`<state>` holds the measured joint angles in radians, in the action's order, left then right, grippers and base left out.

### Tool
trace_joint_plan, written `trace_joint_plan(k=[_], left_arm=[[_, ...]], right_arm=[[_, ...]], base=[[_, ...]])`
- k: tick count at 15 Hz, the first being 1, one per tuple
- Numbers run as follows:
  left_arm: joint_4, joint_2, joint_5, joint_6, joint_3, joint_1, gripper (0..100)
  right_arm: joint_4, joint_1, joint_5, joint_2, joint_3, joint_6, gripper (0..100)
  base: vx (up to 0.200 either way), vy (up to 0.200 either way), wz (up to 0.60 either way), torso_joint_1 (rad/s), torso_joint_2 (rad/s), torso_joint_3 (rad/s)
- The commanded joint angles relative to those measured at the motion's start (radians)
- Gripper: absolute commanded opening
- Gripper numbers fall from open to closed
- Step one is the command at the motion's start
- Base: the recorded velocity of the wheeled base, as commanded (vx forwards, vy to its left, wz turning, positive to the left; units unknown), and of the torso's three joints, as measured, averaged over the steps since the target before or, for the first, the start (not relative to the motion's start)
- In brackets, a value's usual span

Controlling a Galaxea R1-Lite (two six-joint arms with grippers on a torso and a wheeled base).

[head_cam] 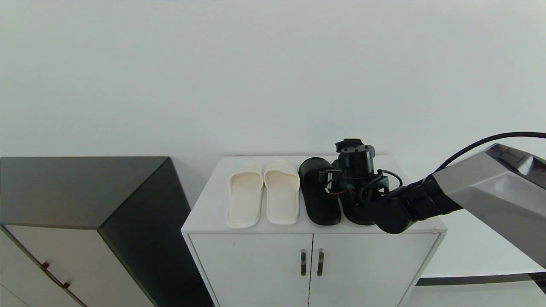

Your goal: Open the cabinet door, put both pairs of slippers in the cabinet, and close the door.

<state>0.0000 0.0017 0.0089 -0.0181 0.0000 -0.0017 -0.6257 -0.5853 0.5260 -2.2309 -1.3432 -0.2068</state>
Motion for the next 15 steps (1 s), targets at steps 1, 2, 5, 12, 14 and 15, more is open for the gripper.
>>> trace_joint_plan(k=[1, 2, 5, 12, 14, 15], left_arm=[[0.0, 0.001, 0.0, 0.0, 0.0, 0.0, 0], [0.0, 0.0, 0.0, 0.0, 0.0, 0.0, 0], [0.0, 0.001, 0.0, -0.002, 0.0, 0.0, 0], [0.0, 0.001, 0.0, -0.003, 0.0, 0.0, 0], [0.0, 0.001, 0.0, -0.006, 0.0, 0.0, 0], [0.0, 0.001, 0.002, -0.006, 0.0, 0.0, 0]], right_arm=[[0.001, 0.001, 0.0, -0.05, -0.057, 0.018, 100], [0.001, 0.002, 0.0, -0.069, -0.085, 0.023, 100], [-0.002, 0.009, 0.0, -0.085, -0.111, 0.061, 0], [-0.008, -0.007, 0.031, -0.006, -0.042, 0.075, 0], [-0.011, -0.024, 0.078, 0.069, 0.021, 0.093, 0], [-0.011, -0.041, 0.078, 0.126, 0.073, 0.104, 0]], base=[[0.0, 0.0, 0.0, 0.0, 0.0, 0.0], [0.0, 0.0, 0.0, 0.0, 0.0, 0.0], [0.0, 0.0, 0.0, 0.0, 0.0, 0.0], [0.0, 0.0, 0.0, 0.0, 0.0, 0.0], [0.0, 0.0, 0.0, 0.0, 0.0, 0.0], [0.0, 0.0, 0.0, 0.0, 0.0, 0.0]])
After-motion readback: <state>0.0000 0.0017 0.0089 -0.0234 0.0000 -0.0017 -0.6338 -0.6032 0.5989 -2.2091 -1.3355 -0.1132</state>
